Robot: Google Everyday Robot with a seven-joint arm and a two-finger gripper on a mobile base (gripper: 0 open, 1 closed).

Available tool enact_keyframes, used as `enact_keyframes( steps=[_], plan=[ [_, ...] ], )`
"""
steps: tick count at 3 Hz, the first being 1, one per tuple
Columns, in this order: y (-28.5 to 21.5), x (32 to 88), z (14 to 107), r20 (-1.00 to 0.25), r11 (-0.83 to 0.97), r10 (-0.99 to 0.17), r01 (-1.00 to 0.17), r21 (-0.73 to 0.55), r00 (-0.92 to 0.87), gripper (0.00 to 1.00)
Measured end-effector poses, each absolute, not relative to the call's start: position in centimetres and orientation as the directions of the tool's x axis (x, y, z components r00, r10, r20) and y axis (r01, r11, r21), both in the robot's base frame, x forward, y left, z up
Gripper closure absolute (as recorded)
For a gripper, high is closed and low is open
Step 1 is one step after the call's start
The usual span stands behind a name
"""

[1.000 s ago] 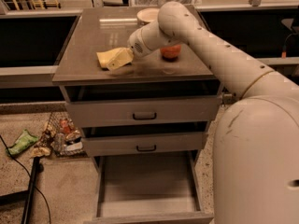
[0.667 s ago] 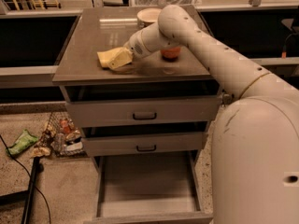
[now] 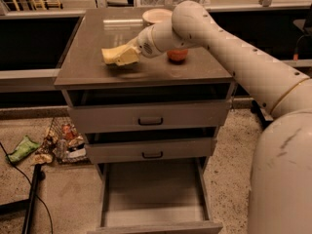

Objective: Place sponge into bottom drawer

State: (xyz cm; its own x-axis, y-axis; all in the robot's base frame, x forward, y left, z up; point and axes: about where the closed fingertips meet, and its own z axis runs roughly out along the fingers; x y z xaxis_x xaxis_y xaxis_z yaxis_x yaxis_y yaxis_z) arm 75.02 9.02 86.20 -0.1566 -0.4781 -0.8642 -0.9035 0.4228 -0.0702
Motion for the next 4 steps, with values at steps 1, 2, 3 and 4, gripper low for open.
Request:
enact_keyframes(
  steps=[1, 2, 3, 4],
  plan=[
    [7.2, 71.7, 89.5, -0.871, 0.442, -0.478, -0.888, -0.129, -0.111, 1.00],
    [6.6, 69.5, 90.6, -0.871, 0.383, -0.487, -0.912, -0.146, -0.065, 1.00],
    [6.8, 68.9, 90.0, -0.861, 0.356, -0.504, -0.924, -0.141, -0.063, 1.00],
    [7.2, 68.6, 89.6, -0.855, 0.338, -0.516, -0.931, -0.136, -0.062, 1.00]
  ],
)
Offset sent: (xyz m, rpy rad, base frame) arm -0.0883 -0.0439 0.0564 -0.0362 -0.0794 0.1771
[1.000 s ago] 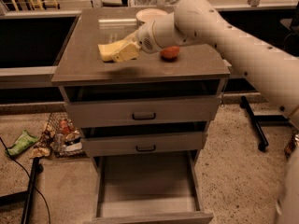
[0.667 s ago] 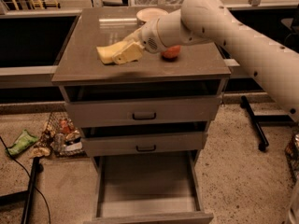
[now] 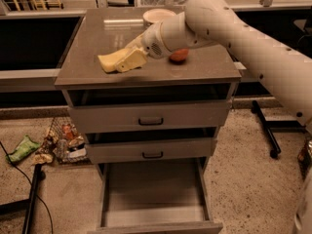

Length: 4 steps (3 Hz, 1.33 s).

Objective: Place sponge into bottom drawer

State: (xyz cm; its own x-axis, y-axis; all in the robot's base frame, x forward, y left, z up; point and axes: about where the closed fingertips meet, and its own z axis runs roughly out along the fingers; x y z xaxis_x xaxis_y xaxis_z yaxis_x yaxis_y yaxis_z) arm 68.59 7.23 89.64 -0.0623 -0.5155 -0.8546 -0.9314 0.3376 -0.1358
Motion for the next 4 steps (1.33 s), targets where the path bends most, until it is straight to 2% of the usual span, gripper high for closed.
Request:
enact_keyframes(
  steps=[1, 2, 3, 4],
  plan=[
    [7.4, 65.5, 89.6, -0.865, 0.324, -0.501, -0.934, -0.149, -0.036, 1.00],
    [6.9, 59.7, 88.7, -0.879, 0.315, -0.478, -0.935, -0.162, -0.009, 1.00],
    [6.0, 54.8, 86.0, -0.900, 0.326, -0.436, -0.936, -0.133, -0.024, 1.00],
    [2.8, 52.2, 80.9, -0.916, 0.390, -0.380, -0.920, -0.034, -0.127, 1.00]
  ],
)
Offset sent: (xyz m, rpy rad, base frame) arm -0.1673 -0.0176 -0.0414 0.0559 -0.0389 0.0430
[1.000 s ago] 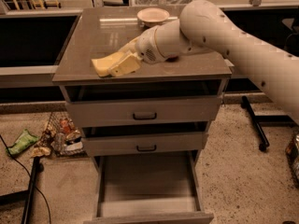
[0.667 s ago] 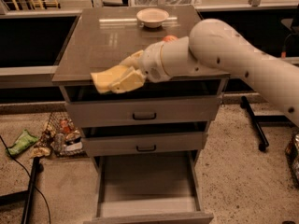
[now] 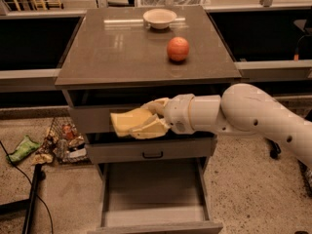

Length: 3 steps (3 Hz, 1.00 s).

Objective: Place sponge into bottom drawer

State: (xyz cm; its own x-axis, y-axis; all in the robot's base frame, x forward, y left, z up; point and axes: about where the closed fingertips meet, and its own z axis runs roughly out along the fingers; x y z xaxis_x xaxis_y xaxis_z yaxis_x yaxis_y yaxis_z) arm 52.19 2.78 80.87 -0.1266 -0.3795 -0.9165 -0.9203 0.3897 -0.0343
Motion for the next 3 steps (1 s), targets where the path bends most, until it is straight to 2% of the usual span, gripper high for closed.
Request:
enact_keyframes(
  steps=[2, 3],
  plan=[
    [2.0, 52.5, 78.9, -0.900, 0.407, -0.410, -0.913, -0.033, -0.151, 1.00],
    [-2.1, 53.4, 72.1, -0.898, 0.456, -0.399, -0.890, -0.022, -0.183, 1.00]
  ],
)
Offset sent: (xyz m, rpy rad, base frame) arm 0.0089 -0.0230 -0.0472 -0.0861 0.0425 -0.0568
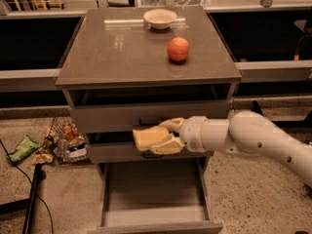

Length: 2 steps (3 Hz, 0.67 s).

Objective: Place sponge into bottom drawer

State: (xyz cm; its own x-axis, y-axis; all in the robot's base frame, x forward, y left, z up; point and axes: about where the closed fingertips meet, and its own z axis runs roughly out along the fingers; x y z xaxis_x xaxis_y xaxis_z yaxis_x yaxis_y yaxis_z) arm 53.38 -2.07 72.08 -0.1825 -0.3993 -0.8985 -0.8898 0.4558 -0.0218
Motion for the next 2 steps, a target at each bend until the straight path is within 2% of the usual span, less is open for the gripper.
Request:
enact_keyframes(
  steps=[2],
  plan=[
    [-6.6, 55.1, 60.8, -0.896, 0.481, -0.365, -0.875, 0.050, -0.252, 1.00]
  ],
)
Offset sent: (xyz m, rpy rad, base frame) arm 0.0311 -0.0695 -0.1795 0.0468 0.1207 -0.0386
